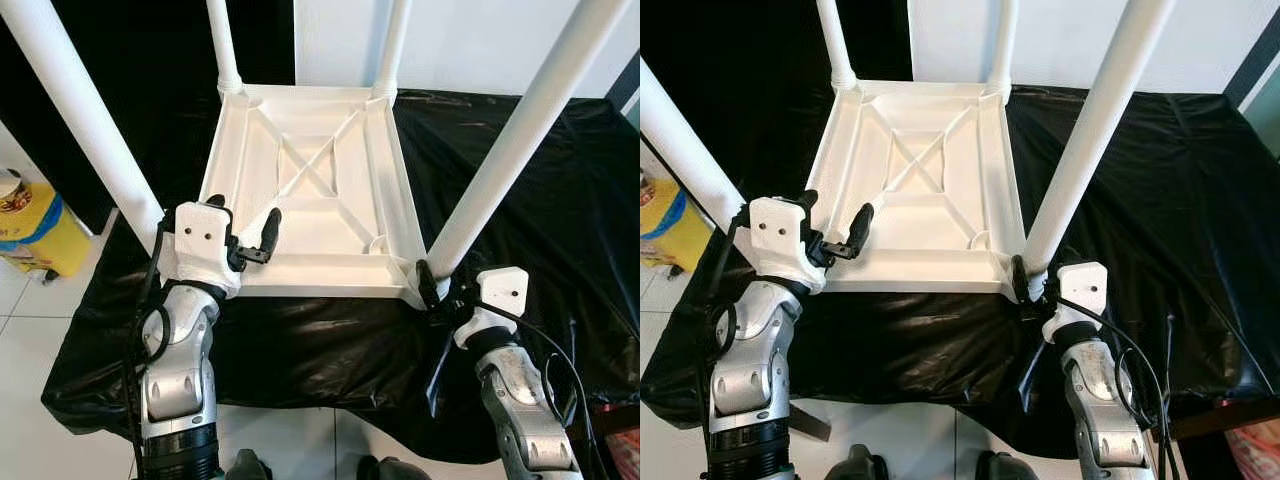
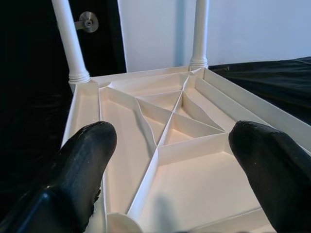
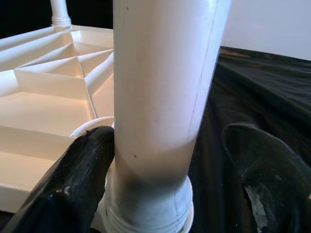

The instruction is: Building children table

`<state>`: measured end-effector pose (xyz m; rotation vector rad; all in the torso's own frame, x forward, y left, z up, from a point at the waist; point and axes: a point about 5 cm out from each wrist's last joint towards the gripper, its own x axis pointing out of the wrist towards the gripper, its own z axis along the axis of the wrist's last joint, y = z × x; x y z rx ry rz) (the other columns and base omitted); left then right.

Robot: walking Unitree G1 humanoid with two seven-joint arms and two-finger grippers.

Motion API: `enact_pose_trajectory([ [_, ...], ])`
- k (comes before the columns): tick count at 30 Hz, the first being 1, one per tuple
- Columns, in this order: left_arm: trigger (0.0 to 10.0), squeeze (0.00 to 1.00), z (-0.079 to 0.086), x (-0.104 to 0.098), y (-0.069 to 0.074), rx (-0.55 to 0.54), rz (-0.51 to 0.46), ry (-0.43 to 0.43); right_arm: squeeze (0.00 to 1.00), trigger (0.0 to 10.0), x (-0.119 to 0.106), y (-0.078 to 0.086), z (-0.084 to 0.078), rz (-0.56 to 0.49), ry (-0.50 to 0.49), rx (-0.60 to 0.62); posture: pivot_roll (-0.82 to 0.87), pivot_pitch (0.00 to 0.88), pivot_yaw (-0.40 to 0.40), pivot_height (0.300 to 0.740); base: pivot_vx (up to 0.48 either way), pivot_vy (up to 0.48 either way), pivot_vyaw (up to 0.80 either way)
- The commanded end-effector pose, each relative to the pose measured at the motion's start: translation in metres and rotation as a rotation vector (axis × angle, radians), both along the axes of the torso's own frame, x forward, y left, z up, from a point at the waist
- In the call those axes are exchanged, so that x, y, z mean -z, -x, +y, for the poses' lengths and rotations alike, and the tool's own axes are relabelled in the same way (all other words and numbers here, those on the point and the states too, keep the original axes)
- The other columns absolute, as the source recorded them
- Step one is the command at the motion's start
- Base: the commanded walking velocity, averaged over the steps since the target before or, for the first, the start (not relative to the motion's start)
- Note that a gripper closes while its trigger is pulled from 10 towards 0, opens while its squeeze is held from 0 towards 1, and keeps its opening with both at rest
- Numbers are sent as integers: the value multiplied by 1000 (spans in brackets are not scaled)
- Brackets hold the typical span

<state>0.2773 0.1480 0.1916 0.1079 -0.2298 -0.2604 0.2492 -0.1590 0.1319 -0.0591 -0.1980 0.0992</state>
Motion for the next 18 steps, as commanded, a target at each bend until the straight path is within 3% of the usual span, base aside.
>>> enact_pose_trajectory([
  [1, 10000, 0, -34, 23, 15, 26, 80, 205, 0, 10000, -1, 3, 1, -11, 11, 10, 20, 134, -24, 740, 0, 0, 0],
  [18, 10000, 0, -39, 36, 24, -5, 88, 180, 0, 10000, -8, -2, 6, -54, 14, 16, 25, 107, -51, 740, 0, 0, 0],
])
